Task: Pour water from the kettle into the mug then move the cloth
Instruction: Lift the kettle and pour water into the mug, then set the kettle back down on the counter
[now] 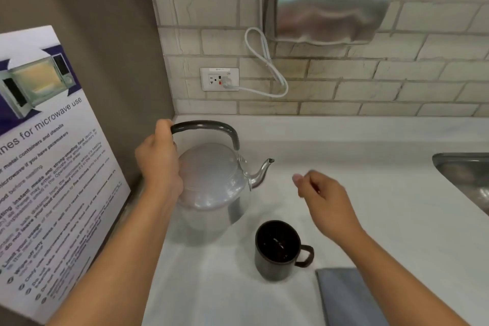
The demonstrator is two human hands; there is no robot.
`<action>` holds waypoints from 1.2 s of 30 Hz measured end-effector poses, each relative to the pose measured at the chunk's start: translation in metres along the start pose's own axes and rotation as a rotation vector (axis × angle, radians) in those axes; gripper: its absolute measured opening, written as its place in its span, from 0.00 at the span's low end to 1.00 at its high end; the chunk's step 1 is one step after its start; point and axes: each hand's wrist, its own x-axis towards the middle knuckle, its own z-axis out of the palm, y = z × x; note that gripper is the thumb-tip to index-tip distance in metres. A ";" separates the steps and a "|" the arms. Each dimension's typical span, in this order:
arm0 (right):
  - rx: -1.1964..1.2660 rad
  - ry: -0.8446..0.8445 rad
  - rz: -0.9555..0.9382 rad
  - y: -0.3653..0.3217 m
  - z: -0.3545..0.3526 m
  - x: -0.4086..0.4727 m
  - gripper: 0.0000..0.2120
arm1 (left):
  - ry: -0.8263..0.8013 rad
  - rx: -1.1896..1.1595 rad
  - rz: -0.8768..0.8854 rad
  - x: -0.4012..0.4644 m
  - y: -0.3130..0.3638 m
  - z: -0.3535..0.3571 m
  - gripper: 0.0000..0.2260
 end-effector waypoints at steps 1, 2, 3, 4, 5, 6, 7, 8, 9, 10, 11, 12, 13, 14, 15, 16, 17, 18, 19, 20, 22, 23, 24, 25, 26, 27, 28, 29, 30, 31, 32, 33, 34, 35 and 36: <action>0.026 0.008 -0.035 -0.013 0.002 0.011 0.22 | 0.003 -0.001 0.009 0.006 -0.006 0.004 0.16; 0.056 0.011 -0.067 -0.025 0.005 0.022 0.21 | 0.004 0.005 0.020 0.012 -0.012 0.008 0.16; 0.086 0.009 -0.099 -0.035 0.010 0.033 0.21 | 0.003 0.014 0.032 0.017 -0.018 0.011 0.15; 0.108 0.004 -0.132 -0.045 0.017 0.043 0.20 | 0.002 0.027 0.043 0.023 -0.025 0.013 0.15; 0.117 -0.001 -0.164 -0.052 0.026 0.053 0.19 | -0.001 0.042 0.053 0.028 -0.031 0.015 0.16; 0.115 -0.008 -0.197 -0.059 0.036 0.062 0.17 | -0.006 0.059 0.063 0.033 -0.039 0.016 0.16; 0.104 -0.018 -0.229 -0.062 0.047 0.071 0.15 | -0.012 0.078 0.077 0.037 -0.046 0.017 0.16; 0.090 -0.032 -0.253 -0.064 0.058 0.078 0.13 | -0.015 0.098 0.091 0.042 -0.053 0.018 0.16; 0.070 -0.051 -0.267 -0.062 0.070 0.085 0.10 | -0.013 0.114 0.100 0.045 -0.059 0.018 0.15; 0.048 -0.077 -0.272 -0.059 0.080 0.091 0.09 | -0.009 0.126 0.103 0.049 -0.065 0.019 0.15; 0.024 -0.108 -0.273 -0.054 0.090 0.095 0.10 | -0.009 0.136 0.105 0.052 -0.071 0.019 0.16; 0.000 -0.137 -0.275 -0.048 0.098 0.098 0.12 | -0.016 0.146 0.106 0.055 -0.076 0.019 0.17; -0.029 -0.158 -0.280 -0.042 0.105 0.101 0.13 | -0.027 0.161 0.109 0.058 -0.081 0.020 0.17; -0.057 -0.170 -0.290 -0.037 0.110 0.103 0.14 | -0.037 0.182 0.114 0.059 -0.084 0.019 0.17; -0.079 -0.179 -0.300 -0.032 0.114 0.105 0.14 | -0.045 0.202 0.115 0.059 -0.088 0.018 0.16; -0.092 -0.186 -0.306 -0.027 0.118 0.107 0.14 | -0.046 0.214 0.107 0.060 -0.091 0.017 0.16; -0.097 -0.192 -0.308 -0.022 0.121 0.108 0.13 | -0.043 0.217 0.092 0.061 -0.094 0.015 0.16; -0.100 -0.194 -0.310 -0.018 0.124 0.110 0.13 | -0.039 0.212 0.072 0.061 -0.097 0.014 0.16; -0.102 -0.196 -0.312 -0.015 0.127 0.111 0.13 | -0.036 0.205 0.051 0.062 -0.099 0.014 0.17; -0.102 -0.199 -0.315 -0.013 0.129 0.112 0.12 | -0.035 0.200 0.036 0.063 -0.100 0.014 0.17; -0.108 -0.207 -0.326 -0.009 0.132 0.114 0.12 | -0.043 0.200 0.026 0.063 -0.101 0.014 0.17; -0.110 -0.208 -0.337 -0.008 0.133 0.115 0.12 | -0.051 0.207 0.026 0.064 -0.101 0.014 0.18; -0.111 -0.207 -0.354 -0.007 0.134 0.117 0.12 | -0.066 0.220 0.034 0.065 -0.103 0.014 0.20; -0.119 -0.207 -0.373 -0.006 0.134 0.119 0.12 | -0.087 0.244 0.050 0.066 -0.104 0.013 0.22; -0.136 -0.207 -0.393 -0.005 0.134 0.121 0.13 | -0.112 0.274 0.074 0.068 -0.105 0.012 0.24; -0.161 -0.207 -0.411 -0.005 0.135 0.124 0.13 | -0.136 0.329 0.116 0.070 -0.105 0.011 0.25; -0.190 -0.208 -0.427 -0.004 0.135 0.127 0.14 | -0.151 0.433 0.194 0.073 -0.105 0.009 0.27; -0.222 -0.207 -0.442 -0.003 0.136 0.131 0.14 | -0.153 0.578 0.311 0.078 -0.105 0.006 0.30; -0.260 -0.205 -0.456 -0.002 0.136 0.134 0.15 | -0.151 0.731 0.446 0.085 -0.104 0.004 0.32; -0.300 -0.200 -0.469 -0.001 0.138 0.137 0.16 | -0.159 0.853 0.568 0.092 -0.102 0.002 0.32; -0.341 -0.198 -0.476 0.001 0.139 0.141 0.16 | -0.182 0.936 0.651 0.099 -0.100 0.001 0.32; -0.379 -0.202 -0.475 0.001 0.141 0.144 0.17 | -0.212 0.995 0.696 0.105 -0.098 0.002 0.31; -0.418 -0.212 -0.466 0.002 0.143 0.148 0.18 | -0.241 1.049 0.715 0.111 -0.096 0.002 0.30; -0.461 -0.225 -0.452 0.003 0.144 0.151 0.19 | -0.269 1.099 0.715 0.116 -0.095 0.004 0.30; -0.507 -0.243 -0.433 0.003 0.146 0.154 0.20 | -0.299 1.146 0.690 0.120 -0.094 0.006 0.30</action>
